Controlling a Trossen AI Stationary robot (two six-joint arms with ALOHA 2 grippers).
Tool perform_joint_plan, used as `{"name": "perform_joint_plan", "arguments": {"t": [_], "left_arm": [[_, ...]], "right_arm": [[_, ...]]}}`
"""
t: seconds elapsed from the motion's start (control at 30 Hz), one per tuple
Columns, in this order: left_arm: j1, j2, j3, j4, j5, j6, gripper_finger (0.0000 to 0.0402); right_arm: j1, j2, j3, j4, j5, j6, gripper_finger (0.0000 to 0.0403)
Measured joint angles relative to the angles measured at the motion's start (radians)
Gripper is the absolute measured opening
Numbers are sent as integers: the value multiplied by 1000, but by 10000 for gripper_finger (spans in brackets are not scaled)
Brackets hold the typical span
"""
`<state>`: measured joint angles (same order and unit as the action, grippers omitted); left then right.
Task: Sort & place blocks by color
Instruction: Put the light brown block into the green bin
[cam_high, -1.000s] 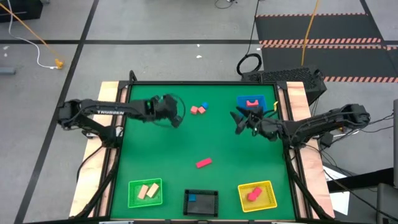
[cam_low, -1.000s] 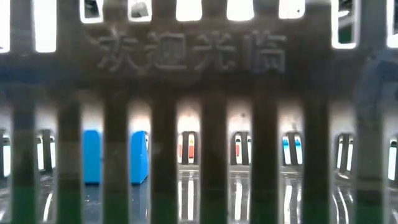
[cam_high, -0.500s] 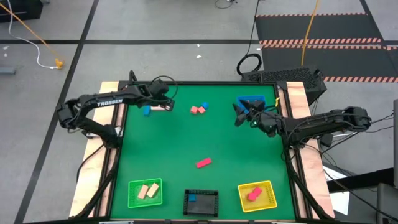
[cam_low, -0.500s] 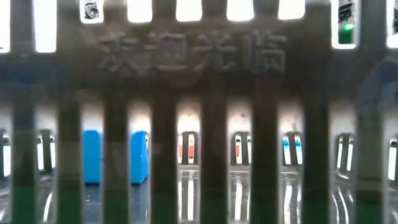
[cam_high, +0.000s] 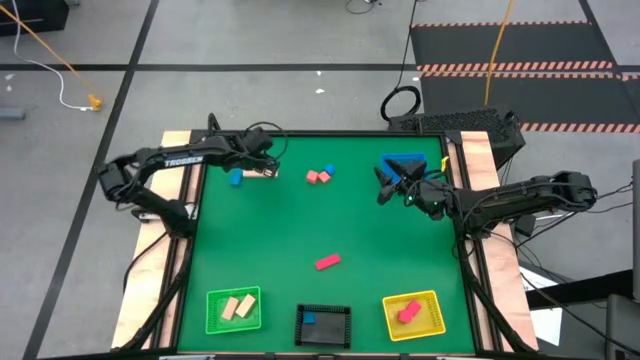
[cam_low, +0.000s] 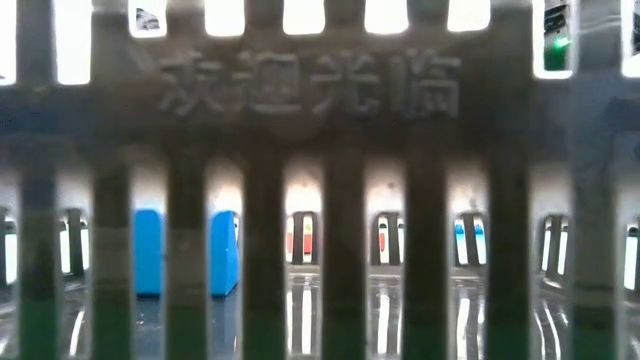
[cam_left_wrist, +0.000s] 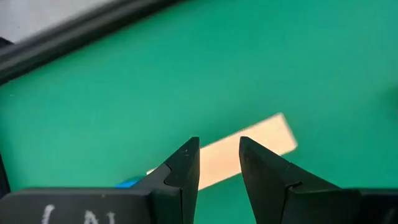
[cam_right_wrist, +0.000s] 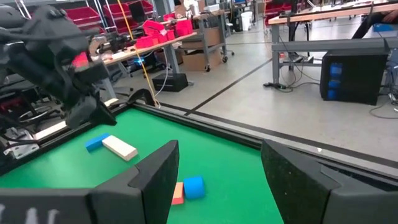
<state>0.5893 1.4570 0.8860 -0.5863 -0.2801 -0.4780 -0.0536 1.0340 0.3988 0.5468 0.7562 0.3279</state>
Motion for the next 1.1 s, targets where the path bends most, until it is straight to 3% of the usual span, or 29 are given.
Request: {"name": "perform_joint_plan", "arguments": {"t": [0.2, 0.5, 0.63, 0.97, 1.1], "left_arm": [[-38, 76, -1, 14, 22, 261, 115], [-105, 82, -1, 16, 23, 544, 115], [-116, 82, -1, 29, 103, 701, 115], [-61, 82, -1, 74, 120, 739, 118], [-38, 82, -1, 75, 123, 738, 148]], "right_arm": [[0, 0, 0, 3, -1, 0, 220], [0, 0, 0, 3, -1, 0, 220], [0, 0, 0, 3, -1, 0, 220], [0, 0, 0, 3, -1, 0, 220], [0, 0, 0, 2, -1, 0, 220]]}}
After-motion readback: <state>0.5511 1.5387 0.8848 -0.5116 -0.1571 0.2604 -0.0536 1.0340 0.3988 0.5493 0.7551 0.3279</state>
